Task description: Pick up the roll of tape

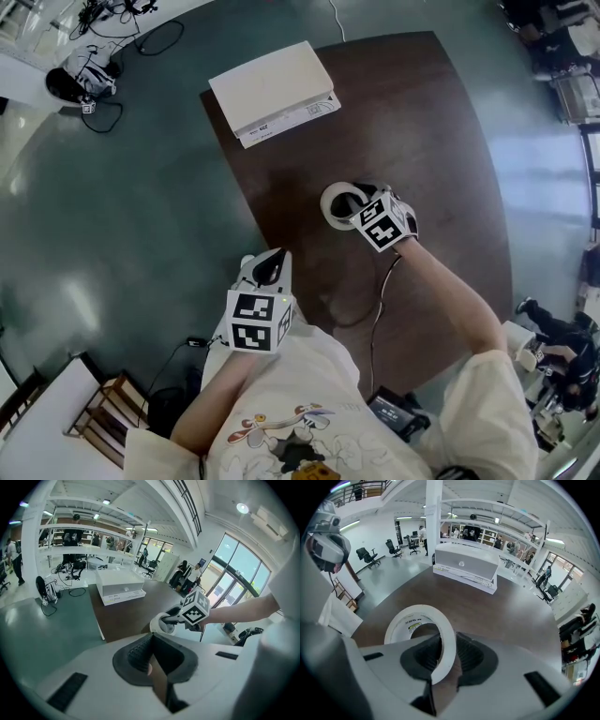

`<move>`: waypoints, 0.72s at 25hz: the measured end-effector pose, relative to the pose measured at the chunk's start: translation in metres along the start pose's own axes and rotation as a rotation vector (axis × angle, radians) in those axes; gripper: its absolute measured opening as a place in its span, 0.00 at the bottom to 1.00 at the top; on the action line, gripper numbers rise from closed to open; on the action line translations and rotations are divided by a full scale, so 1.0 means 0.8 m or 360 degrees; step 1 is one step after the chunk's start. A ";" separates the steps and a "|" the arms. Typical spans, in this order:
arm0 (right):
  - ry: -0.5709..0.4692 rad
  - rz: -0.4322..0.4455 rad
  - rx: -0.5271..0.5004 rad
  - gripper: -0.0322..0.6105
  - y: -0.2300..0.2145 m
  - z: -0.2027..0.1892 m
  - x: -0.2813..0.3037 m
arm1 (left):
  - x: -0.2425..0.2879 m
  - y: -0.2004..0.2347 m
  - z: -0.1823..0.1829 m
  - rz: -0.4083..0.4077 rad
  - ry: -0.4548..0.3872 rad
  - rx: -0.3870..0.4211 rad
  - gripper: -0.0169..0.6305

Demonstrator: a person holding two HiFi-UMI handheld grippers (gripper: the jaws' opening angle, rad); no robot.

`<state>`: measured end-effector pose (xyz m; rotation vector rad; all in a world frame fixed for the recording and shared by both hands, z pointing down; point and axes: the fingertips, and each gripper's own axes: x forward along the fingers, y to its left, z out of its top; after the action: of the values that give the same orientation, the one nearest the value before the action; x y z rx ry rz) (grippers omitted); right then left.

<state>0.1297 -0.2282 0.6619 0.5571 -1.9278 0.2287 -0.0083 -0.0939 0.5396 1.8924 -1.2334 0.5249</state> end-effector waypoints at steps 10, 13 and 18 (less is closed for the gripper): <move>-0.0283 -0.0066 0.0220 0.19 0.018 0.030 -0.061 | -0.031 -0.004 -0.004 -0.0019 -0.0042 0.0055 0.03; -0.0386 -0.0071 0.0286 0.19 0.033 0.045 -0.097 | -0.048 -0.007 -0.006 -0.0018 -0.0057 0.0080 0.03; -0.0559 -0.0076 0.0347 0.19 0.059 0.070 -0.159 | -0.075 -0.014 -0.004 -0.0026 -0.0107 0.0109 0.03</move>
<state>0.1027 -0.1746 0.5278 0.8313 -2.2402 0.3302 -0.0246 -0.0556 0.4952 1.9904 -1.2563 0.5044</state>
